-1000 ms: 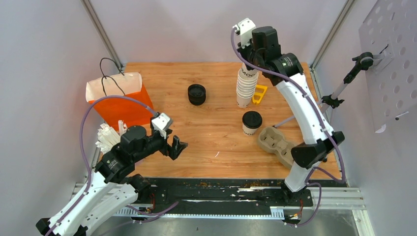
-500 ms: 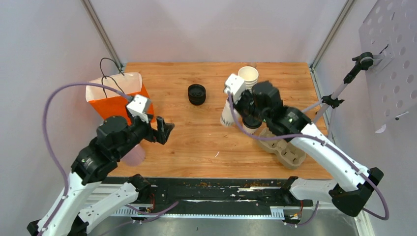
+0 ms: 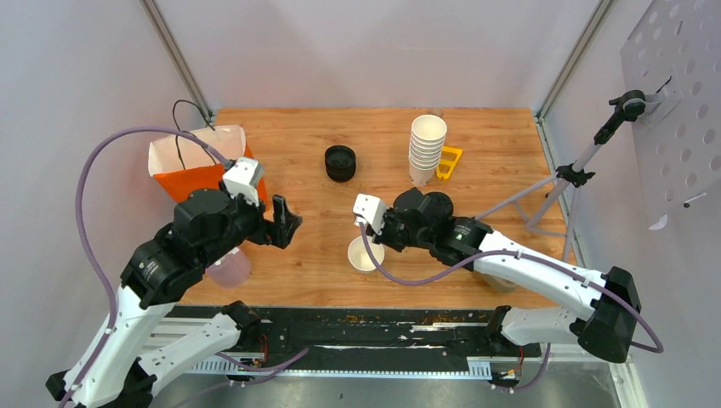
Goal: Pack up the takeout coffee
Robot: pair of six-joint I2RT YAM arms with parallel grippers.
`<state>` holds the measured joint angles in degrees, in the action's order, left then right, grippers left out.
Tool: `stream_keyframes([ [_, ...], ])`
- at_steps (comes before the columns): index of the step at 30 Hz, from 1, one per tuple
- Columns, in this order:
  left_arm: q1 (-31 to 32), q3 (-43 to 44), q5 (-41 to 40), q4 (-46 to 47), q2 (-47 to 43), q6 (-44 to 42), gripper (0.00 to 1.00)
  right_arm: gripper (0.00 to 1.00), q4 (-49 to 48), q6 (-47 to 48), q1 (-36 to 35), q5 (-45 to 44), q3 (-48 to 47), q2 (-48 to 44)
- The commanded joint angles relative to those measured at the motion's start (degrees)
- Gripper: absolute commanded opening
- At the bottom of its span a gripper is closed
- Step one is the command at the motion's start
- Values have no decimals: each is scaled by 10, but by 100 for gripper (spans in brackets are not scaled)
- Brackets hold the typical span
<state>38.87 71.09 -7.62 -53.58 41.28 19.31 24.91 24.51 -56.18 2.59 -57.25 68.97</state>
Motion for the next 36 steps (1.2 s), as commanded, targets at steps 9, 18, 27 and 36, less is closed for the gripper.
stream_keyframes([
  [9,-2,-13,-29,58,112,-2,100,32,-2,-160,-11,-72,-44,10],
  [18,-59,100,-18,102,307,-28,93,65,46,-237,-13,-105,-55,-89],
  [27,-132,140,49,162,427,-13,82,100,108,-252,-13,-145,-75,-103],
  [36,-152,172,0,217,539,1,69,100,118,-275,-13,-115,-88,-98],
])
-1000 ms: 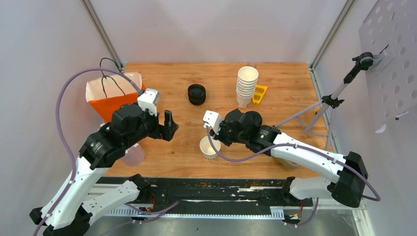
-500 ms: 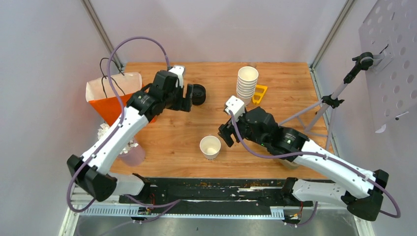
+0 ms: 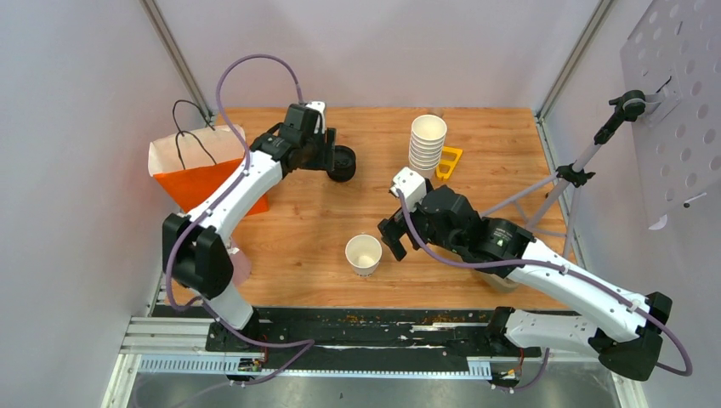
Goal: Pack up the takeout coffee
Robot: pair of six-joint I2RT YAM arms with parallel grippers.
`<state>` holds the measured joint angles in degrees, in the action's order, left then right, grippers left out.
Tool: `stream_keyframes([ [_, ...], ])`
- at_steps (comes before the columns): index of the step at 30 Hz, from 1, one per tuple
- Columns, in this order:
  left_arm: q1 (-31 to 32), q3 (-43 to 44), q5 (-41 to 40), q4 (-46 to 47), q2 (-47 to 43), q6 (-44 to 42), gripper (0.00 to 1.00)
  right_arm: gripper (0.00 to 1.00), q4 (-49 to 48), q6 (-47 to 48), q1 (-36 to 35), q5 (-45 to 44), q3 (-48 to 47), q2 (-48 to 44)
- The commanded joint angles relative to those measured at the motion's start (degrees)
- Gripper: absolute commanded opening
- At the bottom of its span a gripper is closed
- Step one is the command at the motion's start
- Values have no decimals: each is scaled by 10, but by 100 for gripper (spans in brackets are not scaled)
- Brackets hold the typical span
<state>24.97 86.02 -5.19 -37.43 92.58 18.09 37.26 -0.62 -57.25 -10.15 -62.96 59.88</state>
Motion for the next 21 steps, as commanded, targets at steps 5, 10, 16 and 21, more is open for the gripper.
stream_keyframes([
  [5,-27,31,-32,104,76,37,62,100,-3,-38,-3,21,-40,-20],
  [10,-38,55,-26,124,123,57,61,100,2,-50,-2,39,-44,-27],
  [16,-43,75,-26,139,168,68,56,100,4,-48,-3,43,-58,-20],
  [21,-48,83,-26,144,195,66,48,100,0,-59,-3,47,-50,-18],
])
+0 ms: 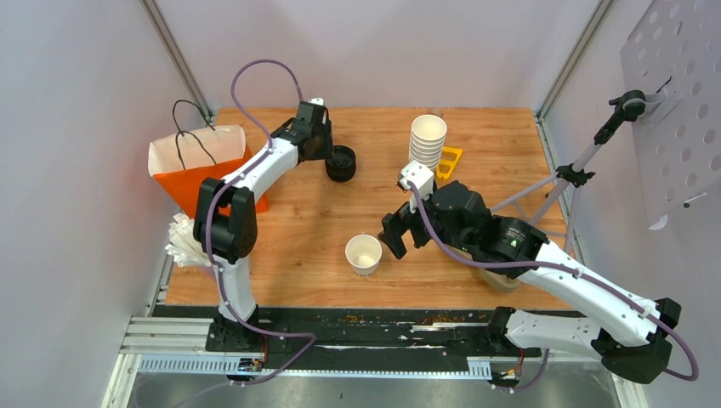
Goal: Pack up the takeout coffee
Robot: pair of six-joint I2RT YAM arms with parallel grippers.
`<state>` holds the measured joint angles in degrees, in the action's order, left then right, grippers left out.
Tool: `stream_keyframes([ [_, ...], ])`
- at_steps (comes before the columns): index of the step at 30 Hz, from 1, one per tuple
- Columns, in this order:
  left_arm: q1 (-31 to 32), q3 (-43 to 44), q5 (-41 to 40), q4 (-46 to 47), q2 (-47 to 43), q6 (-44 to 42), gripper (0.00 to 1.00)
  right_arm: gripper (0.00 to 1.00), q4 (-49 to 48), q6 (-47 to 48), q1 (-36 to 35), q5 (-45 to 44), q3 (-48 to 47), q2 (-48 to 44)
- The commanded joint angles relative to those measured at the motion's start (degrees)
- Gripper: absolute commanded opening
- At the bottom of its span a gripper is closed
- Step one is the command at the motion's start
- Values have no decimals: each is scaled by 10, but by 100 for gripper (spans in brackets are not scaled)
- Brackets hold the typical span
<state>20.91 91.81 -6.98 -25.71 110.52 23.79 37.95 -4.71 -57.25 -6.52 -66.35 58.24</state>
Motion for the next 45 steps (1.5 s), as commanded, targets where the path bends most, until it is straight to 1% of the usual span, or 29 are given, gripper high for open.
stream_keyframes([
  [1,-8,27,-9,28,18,6,46,100,-8,-17,-3,20,-12,-2],
  [3,-9,26,-13,33,22,1,41,100,-13,-15,-2,34,-5,-3],
  [5,-10,28,-15,35,28,-4,38,100,-15,-16,-3,31,-2,-4],
  [12,-13,38,-15,30,47,-16,36,100,-5,-10,-3,8,-10,2],
  [15,-13,43,-3,32,52,-22,32,100,-11,-4,-3,7,-7,5],
  [22,-13,52,19,26,45,-30,12,100,-14,-1,-3,4,-4,13],
  [26,-13,60,30,16,32,-30,4,100,-20,-4,-3,7,5,13],
  [31,-13,63,37,8,10,-31,0,100,-34,-3,-2,2,26,10],
  [35,-13,65,48,-2,-11,-31,0,100,-44,-17,-3,-5,33,6],
  [40,-13,64,66,-21,-47,-29,0,100,-55,-37,-2,-35,37,-9],
  [45,-13,41,117,-48,-105,-25,0,100,-80,-41,-3,-53,52,-26],
])
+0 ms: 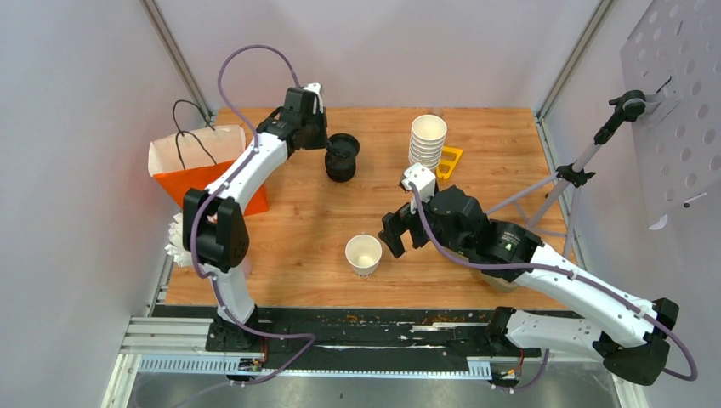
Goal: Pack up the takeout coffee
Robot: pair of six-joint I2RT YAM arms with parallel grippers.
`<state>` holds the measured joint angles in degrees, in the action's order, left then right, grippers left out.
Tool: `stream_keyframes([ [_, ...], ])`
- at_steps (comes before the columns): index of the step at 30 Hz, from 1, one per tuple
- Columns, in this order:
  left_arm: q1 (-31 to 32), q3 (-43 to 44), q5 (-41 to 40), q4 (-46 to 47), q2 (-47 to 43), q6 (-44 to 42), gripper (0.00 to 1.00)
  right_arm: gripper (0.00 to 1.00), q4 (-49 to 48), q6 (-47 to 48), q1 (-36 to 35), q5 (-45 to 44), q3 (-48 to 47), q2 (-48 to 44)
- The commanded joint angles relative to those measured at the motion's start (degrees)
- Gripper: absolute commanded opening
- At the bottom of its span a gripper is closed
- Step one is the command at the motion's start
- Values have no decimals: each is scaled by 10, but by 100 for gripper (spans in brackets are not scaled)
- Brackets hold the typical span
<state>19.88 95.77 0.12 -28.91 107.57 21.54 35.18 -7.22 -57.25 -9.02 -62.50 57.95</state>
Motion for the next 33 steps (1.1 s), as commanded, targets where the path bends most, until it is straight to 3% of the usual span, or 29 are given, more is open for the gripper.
stream_keyframes([
  [1,-3,-7,58,-18,-90,-1,0,100,-59,-16,-3,-28,17,-27],
  [5,-3,-42,119,-38,-150,8,0,99,-83,6,-3,-20,31,-38],
  [12,-2,-139,256,-51,-274,46,0,95,-172,155,-2,44,77,-84],
  [17,-2,-230,378,1,-364,122,0,95,-285,216,-3,104,146,-143],
  [25,-2,-359,491,225,-479,391,0,99,-491,244,-3,113,228,-166],
  [33,26,-458,487,492,-522,630,0,100,-621,249,-3,164,201,-98],
])
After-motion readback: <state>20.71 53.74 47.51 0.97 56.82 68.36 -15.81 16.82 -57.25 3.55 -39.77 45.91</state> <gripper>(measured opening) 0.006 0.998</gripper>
